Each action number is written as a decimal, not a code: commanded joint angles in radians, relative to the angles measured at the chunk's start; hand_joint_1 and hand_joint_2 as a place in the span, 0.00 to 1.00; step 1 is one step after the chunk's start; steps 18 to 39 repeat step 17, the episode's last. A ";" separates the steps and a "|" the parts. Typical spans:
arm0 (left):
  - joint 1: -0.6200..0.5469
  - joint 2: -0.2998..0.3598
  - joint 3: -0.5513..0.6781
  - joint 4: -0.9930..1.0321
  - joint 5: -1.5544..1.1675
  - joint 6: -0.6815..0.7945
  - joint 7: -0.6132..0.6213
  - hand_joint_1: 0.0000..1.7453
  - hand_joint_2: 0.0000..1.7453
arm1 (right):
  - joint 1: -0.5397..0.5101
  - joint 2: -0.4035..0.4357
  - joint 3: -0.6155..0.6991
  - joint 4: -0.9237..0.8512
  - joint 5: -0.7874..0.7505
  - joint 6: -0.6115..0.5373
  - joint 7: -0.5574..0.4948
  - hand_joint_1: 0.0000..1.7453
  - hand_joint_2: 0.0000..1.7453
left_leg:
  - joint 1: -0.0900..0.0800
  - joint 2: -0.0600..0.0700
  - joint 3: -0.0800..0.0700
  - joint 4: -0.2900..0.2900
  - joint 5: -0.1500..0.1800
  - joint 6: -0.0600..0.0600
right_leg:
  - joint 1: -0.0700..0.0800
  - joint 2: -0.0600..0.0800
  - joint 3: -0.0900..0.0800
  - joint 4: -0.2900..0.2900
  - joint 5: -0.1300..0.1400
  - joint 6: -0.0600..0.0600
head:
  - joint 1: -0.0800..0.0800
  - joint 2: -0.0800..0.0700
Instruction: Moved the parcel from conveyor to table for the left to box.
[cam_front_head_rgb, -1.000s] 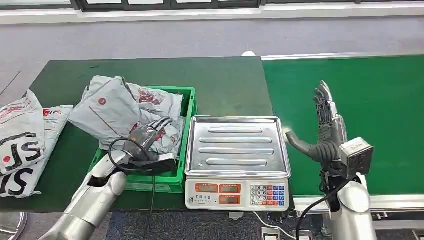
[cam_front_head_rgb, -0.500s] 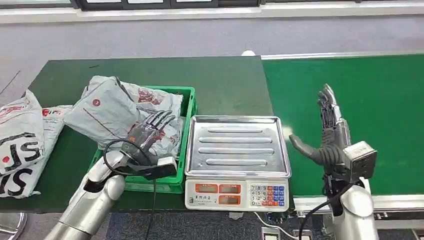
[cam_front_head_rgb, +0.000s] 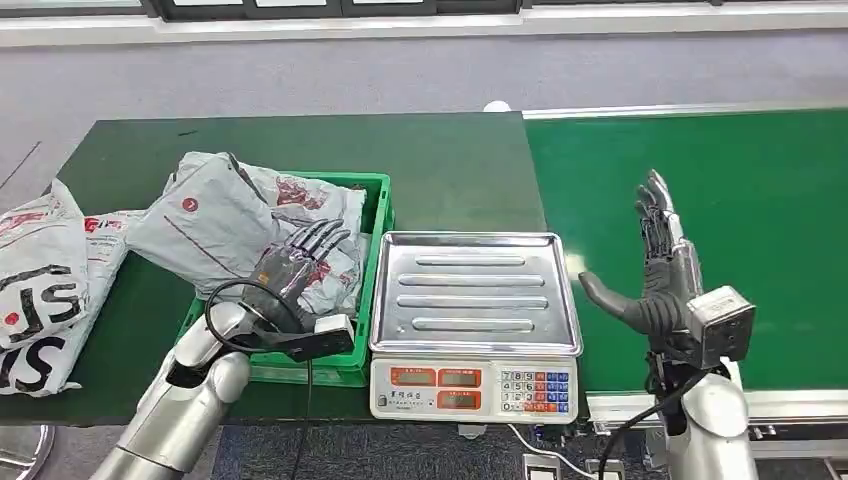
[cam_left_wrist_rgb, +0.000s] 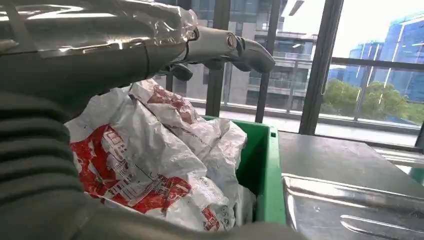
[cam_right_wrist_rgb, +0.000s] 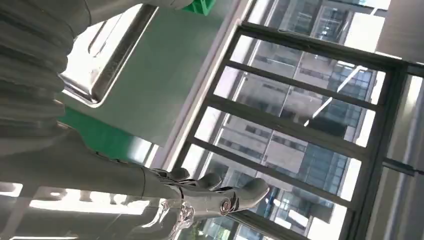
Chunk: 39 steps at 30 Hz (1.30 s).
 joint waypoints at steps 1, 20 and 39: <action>0.029 -0.102 0.124 -0.081 0.280 0.118 -0.201 0.00 0.00 | -0.010 0.024 -0.042 0.013 0.008 0.005 0.008 0.00 1.00 | 0.001 -0.001 0.000 0.000 0.000 0.001 | 0.001 -0.001 0.000 -0.001 0.000 0.000 | 0.000 0.000; 0.064 -0.318 0.120 0.021 1.003 -0.215 -0.337 0.00 1.00 | -0.143 0.072 0.043 0.207 -0.041 -0.054 0.038 0.00 1.00 | 0.000 0.002 0.001 -0.002 -0.001 0.003 | 0.000 0.000 0.002 -0.003 0.001 0.001 | 0.000 0.000; 0.064 -0.318 0.120 0.021 1.003 -0.215 -0.337 0.00 1.00 | -0.143 0.072 0.043 0.207 -0.041 -0.054 0.038 0.00 1.00 | 0.000 0.002 0.001 -0.002 -0.001 0.003 | 0.000 0.000 0.002 -0.003 0.001 0.001 | 0.000 0.000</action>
